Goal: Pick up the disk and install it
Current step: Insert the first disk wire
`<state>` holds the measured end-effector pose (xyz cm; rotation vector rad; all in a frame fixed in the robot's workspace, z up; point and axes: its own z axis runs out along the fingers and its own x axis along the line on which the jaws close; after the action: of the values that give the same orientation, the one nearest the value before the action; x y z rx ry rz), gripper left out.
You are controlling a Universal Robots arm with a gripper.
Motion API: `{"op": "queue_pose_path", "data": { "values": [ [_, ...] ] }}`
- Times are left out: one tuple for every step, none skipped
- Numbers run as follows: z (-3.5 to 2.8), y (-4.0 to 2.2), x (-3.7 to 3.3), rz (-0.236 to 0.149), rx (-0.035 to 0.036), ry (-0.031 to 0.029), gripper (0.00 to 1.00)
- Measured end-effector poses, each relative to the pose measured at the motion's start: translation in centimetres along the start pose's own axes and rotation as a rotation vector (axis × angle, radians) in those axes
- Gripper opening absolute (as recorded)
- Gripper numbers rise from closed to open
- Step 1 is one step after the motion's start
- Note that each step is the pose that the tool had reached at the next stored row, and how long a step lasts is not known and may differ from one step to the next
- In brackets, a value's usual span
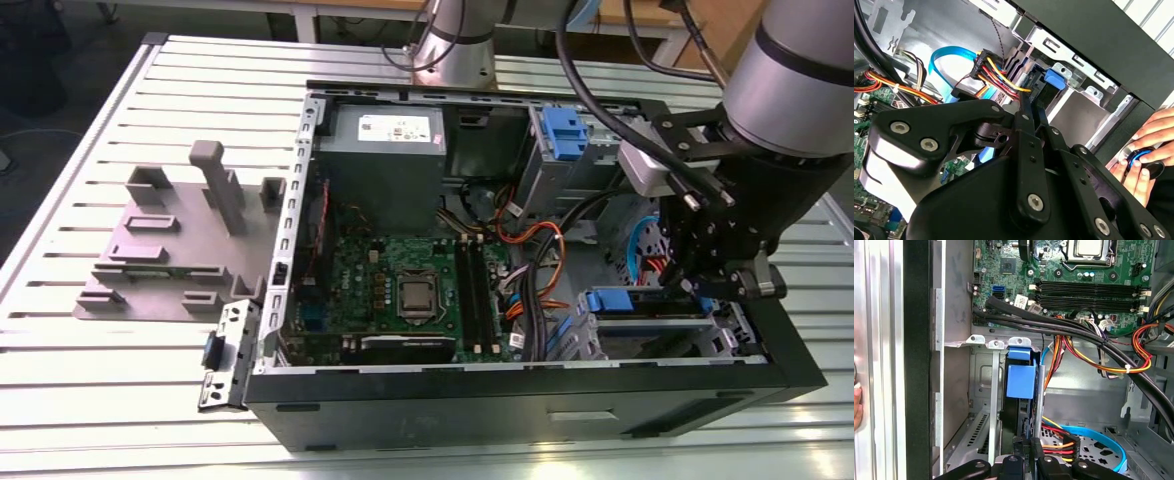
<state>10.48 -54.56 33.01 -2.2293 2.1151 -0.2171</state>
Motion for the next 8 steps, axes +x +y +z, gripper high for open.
{"op": "queue_pose_path", "data": {
  "values": [
    [0.00,0.00,0.00,0.000,0.0000,-0.0002,0.17],
    [-0.02,0.00,0.00,0.000,0.0000,-0.0004,0.17],
    [-0.05,-0.01,0.01,0.000,0.0000,-0.0004,0.17],
    [-0.09,-0.01,0.01,0.000,0.0000,-0.0003,0.17],
    [-0.14,-0.02,0.01,0.000,0.0001,0.0000,0.17],
    [-0.15,-0.02,0.01,0.000,0.0002,-0.0002,0.17],
    [-0.15,-0.02,0.01,0.002,0.0001,-0.0001,0.17],
    [-0.15,-0.02,0.01,0.004,0.0000,0.0004,0.17]
  ]
}}
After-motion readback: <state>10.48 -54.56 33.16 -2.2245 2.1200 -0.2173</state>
